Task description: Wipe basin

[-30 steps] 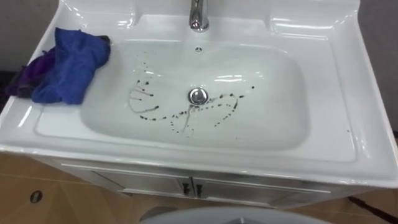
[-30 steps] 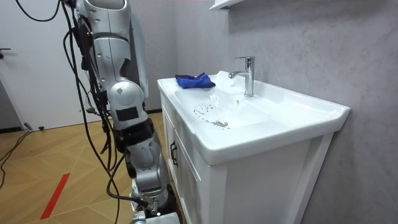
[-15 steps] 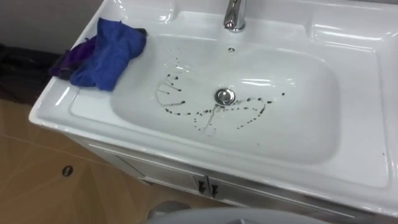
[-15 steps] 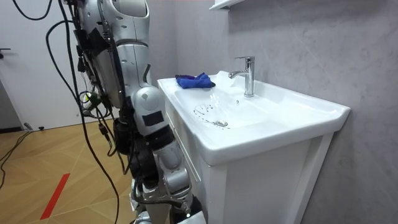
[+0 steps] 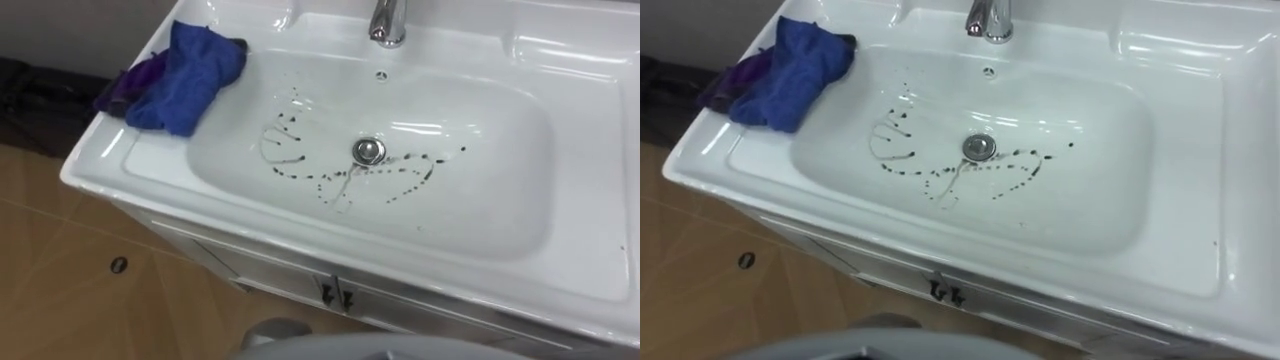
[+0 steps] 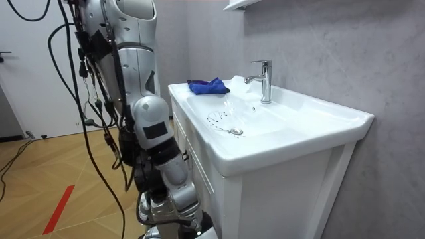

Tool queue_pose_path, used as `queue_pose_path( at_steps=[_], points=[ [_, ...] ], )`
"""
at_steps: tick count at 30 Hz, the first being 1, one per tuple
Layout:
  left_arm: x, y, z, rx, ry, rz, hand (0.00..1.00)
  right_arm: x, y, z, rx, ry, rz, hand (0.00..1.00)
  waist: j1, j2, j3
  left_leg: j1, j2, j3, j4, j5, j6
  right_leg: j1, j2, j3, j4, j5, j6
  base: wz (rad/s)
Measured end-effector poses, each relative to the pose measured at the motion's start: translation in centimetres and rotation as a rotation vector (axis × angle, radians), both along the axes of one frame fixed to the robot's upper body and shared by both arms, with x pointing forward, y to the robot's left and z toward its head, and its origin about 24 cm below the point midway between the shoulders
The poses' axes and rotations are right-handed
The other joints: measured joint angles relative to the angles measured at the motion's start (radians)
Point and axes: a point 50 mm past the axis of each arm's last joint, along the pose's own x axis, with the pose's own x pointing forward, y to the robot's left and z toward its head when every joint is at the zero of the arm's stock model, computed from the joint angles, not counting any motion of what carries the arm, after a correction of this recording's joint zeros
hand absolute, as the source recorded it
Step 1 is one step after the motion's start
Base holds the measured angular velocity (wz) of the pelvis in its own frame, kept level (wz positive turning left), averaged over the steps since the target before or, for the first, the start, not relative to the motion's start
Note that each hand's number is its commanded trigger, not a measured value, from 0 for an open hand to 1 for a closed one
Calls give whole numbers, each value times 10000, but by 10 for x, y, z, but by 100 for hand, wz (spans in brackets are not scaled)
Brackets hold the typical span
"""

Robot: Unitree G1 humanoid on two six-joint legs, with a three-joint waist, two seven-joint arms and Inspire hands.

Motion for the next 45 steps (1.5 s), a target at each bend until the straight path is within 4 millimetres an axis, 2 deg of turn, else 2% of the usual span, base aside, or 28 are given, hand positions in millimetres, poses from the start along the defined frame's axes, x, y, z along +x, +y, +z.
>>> queue_pose_path(
  at_steps=[5,6,13,16,18,26,32,36,38,45],
  points=[
    [11,-2,25,1131,-629,-354,0,0,5,-2,115,11,411,0,-136,29,7,127,-1,40,-13,0,0,1,-1,180,34,0,0,-13],
    [12,-3,29,1363,-509,-414,0,0,7,-3,221,-7,433,0,-212,-11,30,140,-1,41,-24,0,0,-12,1,255,54,-4,-1,-7],
    [26,-13,60,3201,-213,-953,0,-3,11,-3,422,-13,875,0,-516,14,25,186,5,164,-25,-2,1,-22,16,393,56,-1,-2,-4],
    [34,-21,69,3915,8,-1446,0,-10,13,-4,517,61,915,0,-598,8,50,358,13,260,-118,-2,1,54,19,454,49,1,-1,-9],
    [39,-26,73,4500,354,-1922,0,-13,13,-4,532,147,902,0,-758,1,104,423,10,257,-152,-2,2,118,19,447,18,8,10,0],
    [62,-44,71,5676,1985,-4288,0,-22,20,-6,1099,495,1293,0,-1099,-54,169,544,22,354,-305,0,2,107,51,651,-3,10,12,-6],
    [91,-73,70,6779,3071,-6528,0,-9,26,-10,1411,423,1556,0,-1394,-20,266,555,43,397,-286,-1,2,90,77,732,-34,33,8,-4],
    [102,-83,66,7108,3730,-7520,0,-12,26,-10,1455,616,1558,0,-1540,25,242,559,97,443,-286,-1,1,99,152,841,-159,92,-23,-9],
    [106,-88,67,7398,4170,-7918,0,-8,28,-11,1489,590,1731,0,-1654,-19,249,556,147,535,-300,-2,-1,80,205,927,-220,133,-61,-12],
    [133,-128,61,8667,5302,-10382,0,3,29,-12,1541,549,1862,0,-2126,-43,256,642,182,572,-358,-1,-2,178,279,1026,-336,246,-61,-4]
  ],
)
